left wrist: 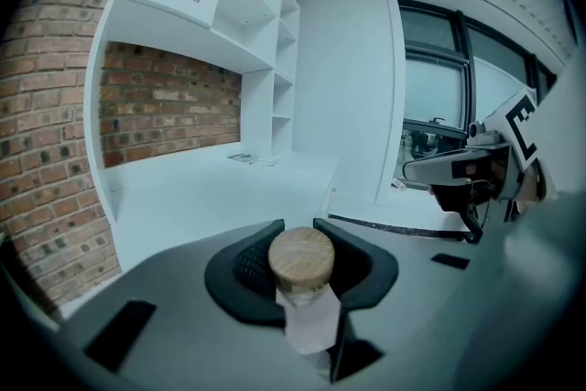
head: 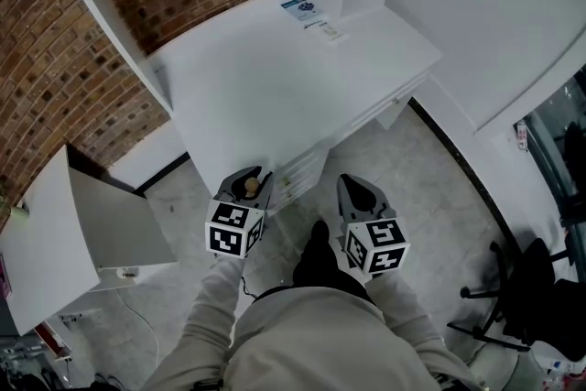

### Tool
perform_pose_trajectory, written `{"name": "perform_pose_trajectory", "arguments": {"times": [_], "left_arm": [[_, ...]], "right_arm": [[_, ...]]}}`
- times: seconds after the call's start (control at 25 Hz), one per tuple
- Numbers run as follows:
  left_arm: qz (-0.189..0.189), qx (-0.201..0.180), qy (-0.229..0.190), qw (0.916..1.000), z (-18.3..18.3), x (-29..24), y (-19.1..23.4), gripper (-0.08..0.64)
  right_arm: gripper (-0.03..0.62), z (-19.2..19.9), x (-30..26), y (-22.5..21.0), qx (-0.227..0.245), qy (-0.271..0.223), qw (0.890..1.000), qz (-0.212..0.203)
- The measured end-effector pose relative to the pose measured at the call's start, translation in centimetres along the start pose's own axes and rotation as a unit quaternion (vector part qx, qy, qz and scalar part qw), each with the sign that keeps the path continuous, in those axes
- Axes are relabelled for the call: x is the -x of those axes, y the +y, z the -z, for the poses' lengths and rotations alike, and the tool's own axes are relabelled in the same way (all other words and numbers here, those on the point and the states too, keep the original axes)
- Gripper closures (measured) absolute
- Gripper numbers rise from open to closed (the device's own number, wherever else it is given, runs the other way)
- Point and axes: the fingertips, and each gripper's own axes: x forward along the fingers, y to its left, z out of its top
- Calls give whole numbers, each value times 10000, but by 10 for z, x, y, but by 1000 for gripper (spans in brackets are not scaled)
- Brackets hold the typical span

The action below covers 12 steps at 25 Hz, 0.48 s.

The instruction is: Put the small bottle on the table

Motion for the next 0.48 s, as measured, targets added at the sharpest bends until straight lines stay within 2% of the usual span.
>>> {"name": "perform_pose_trajectory", "arguments": {"times": [0.48], "left_arm": [[-57,-212,182,9996,-15,-74,28,449]], "right_arm": [[565,-8,-34,-36,-118,128,9998,49]]}}
